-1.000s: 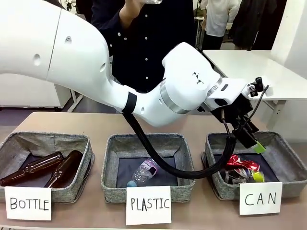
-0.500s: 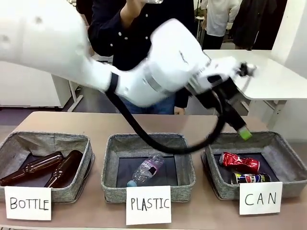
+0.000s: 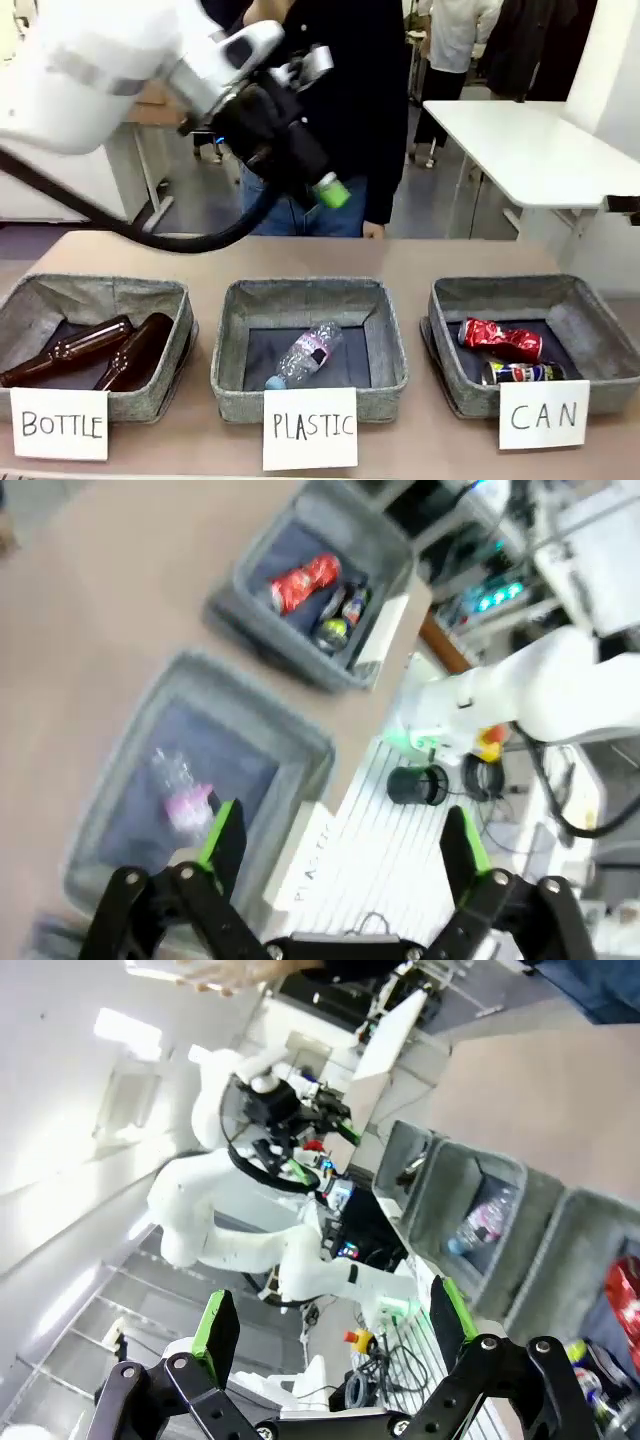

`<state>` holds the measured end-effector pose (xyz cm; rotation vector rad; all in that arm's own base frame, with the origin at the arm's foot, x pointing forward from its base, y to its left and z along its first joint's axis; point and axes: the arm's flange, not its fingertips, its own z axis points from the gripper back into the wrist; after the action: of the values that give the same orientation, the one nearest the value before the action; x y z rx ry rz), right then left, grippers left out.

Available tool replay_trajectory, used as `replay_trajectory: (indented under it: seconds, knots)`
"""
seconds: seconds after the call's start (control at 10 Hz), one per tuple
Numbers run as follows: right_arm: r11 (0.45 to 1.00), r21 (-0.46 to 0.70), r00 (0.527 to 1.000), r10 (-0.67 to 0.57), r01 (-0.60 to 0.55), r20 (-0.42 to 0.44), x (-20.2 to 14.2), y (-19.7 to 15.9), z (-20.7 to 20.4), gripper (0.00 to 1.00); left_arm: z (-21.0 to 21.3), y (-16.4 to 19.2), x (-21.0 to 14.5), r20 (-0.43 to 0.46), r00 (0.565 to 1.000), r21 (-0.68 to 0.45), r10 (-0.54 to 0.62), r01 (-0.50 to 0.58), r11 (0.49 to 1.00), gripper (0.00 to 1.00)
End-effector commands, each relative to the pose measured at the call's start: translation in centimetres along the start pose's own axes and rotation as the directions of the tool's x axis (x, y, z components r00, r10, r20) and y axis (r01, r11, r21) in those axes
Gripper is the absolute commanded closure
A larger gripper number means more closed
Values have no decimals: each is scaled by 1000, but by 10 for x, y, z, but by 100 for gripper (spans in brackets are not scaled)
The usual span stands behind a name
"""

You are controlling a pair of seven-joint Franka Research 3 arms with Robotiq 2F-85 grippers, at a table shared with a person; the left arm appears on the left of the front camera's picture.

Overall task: Sort the can waste into the basket.
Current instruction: Pick up the can waste from the table and place it in the right Fabric basket.

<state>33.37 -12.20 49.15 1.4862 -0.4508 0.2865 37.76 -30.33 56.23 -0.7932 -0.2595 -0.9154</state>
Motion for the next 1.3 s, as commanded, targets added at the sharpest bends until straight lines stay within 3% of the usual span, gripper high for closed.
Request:
replay_trajectory:
  seconds: [0.0, 0.2, 0.3, 0.4, 0.6, 0.7, 0.8, 1.2]
  knots:
    - [999, -39, 1000, -19, 20, 10, 12, 21, -37, 0, 40, 19, -72, 151, 971, -70, 185, -177, 982, 0]
    - [999, -49, 996, -8, 4, -92, 14, 31, -79, 0, 130, 43, -129, 413, 861, -178, 297, -243, 953, 0]
    - [998, -65, 991, -35, 27, -127, 13, 35, -103, 0, 174, 57, -158, 497, 797, -312, 344, -206, 927, 0]
    - [997, -72, 987, -49, 38, -155, 11, 38, -120, 0, 199, 71, -181, 547, 744, -380, 384, -188, 906, 0]
    - [995, -78, 984, -79, 67, -161, 11, 41, -143, 0, 220, 96, -217, 561, 687, -550, 462, -107, 828, 0]
    - [993, -73, 989, -105, 97, -109, 16, 43, -148, 0, 216, 110, -229, 517, 681, -593, 518, -151, 791, 0]
    - [997, -73, 979, -43, 29, -201, 9, 35, -134, 0, 239, 76, -216, 573, 694, -473, 435, -153, 868, 0]
    - [997, -73, 979, -43, 29, -201, 9, 35, -134, 0, 239, 76, -216, 573, 694, -473, 435, -153, 868, 0]
